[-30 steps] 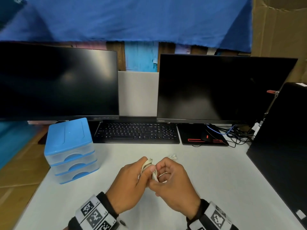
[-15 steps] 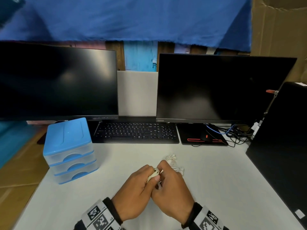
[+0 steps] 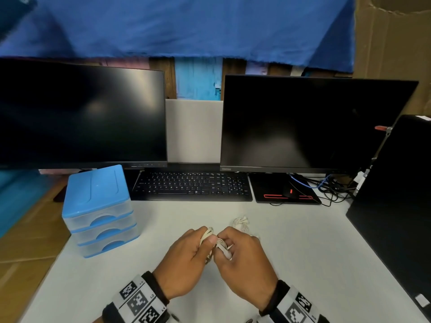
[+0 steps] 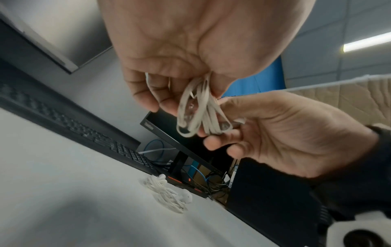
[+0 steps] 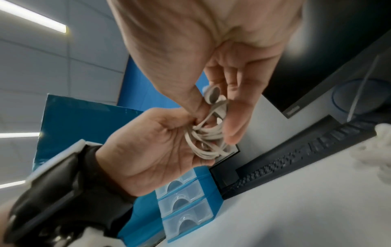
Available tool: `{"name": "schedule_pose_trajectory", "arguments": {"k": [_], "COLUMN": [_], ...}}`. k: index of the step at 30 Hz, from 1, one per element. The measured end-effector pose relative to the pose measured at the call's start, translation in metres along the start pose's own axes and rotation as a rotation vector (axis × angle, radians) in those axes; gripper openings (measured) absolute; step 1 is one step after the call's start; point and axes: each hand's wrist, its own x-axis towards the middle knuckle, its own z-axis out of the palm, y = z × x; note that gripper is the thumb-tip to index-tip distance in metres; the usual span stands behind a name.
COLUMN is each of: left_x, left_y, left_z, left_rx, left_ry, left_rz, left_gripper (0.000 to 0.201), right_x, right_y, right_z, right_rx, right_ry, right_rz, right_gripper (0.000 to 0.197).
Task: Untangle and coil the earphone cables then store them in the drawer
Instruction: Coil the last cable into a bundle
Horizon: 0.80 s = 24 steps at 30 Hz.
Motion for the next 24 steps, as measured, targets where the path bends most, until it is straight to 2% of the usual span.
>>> {"name": "schedule_pose_trajectory", "arguments": {"k": [3,6,9,15,21,22,24], "left_x": [0.000,0.000,-0.001,-0.004,0.001,0.002,0.002], "left_y": [0.000,0.007,0.011,0.014,0.009,0.008,0.004], "left_z": [-0.002,0.002,0.006,0.013,0.006,0.003,-0.004], "left_rx": [0.091,-0.035,-0.119,-0.133,-0.131,-0.107,0.028], "left_ry": [0.018,0.009,0.047,0.066,0.034,0.013,-0.013], "left_rz": [0.030,0.029,-0.017,-0.004,0.022,0.027,0.059], "left_gripper": [0.043,0.044,0.036,0.030,0.032,0.034,0.035], "right_x": [0.000,0.000,0.000,-0.001,0.005,0.006,0.010], "right_y": [0.001,0.001,0.002,-0.002,-0.002,-0.002,-0.001], "right_z": [-0.001,0.002,0.003,0.002,-0.002,-0.003,-0.007], "right_rx": [-0.110,-0.192,-0.200,-0.081,0.140,0.207,0.345], "right_ry": [0.069,0.091,0.086,0.028,-0.045,-0.065,-0.124], "right_rz": [-0.046,-0.056,-0.029,0.014,0.128,0.151,0.207], "right_gripper": [0.015,0.022,0.017,0.020,0.005,0.001,0.010]}}
